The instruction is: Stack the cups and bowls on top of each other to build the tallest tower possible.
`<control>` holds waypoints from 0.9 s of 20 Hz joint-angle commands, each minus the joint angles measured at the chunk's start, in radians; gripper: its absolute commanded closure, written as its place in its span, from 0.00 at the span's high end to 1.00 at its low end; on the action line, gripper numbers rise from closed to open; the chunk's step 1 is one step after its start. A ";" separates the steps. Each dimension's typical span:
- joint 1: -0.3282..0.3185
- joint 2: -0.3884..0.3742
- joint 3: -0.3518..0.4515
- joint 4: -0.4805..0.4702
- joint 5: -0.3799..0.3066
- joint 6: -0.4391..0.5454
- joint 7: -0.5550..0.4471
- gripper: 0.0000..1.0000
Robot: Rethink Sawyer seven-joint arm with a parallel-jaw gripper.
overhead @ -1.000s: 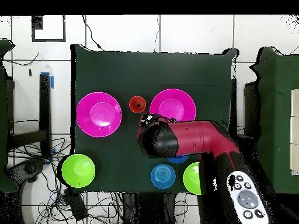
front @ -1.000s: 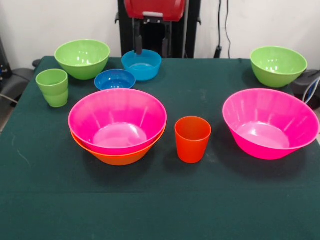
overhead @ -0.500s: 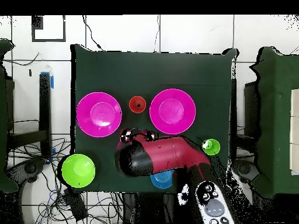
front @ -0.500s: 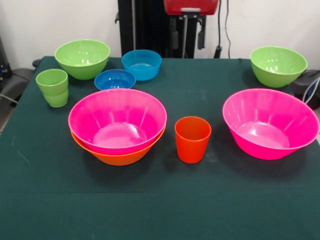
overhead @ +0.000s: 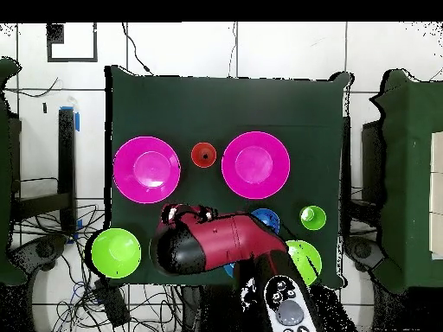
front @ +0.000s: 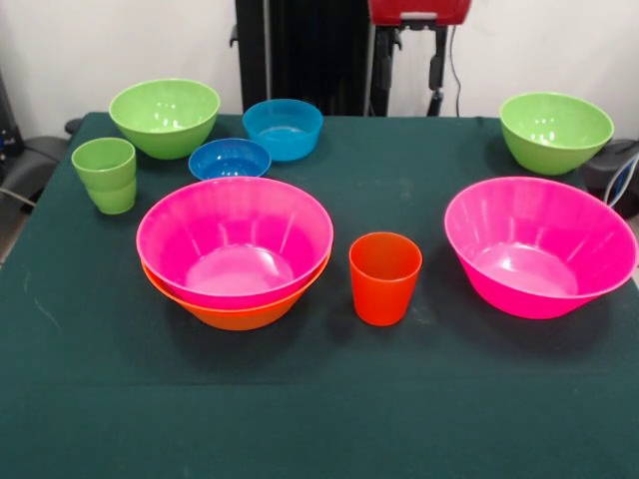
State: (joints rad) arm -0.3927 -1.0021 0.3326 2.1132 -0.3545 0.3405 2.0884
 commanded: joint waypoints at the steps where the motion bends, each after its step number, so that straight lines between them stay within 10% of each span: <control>1: 0.069 0.080 -0.081 0.079 0.048 -0.116 0.222 1.00; 18: 0.207 0.184 -0.158 0.065 0.190 -0.218 0.245 1.00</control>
State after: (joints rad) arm -0.2415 -0.9006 0.1977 2.1247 -0.2321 0.1830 2.0907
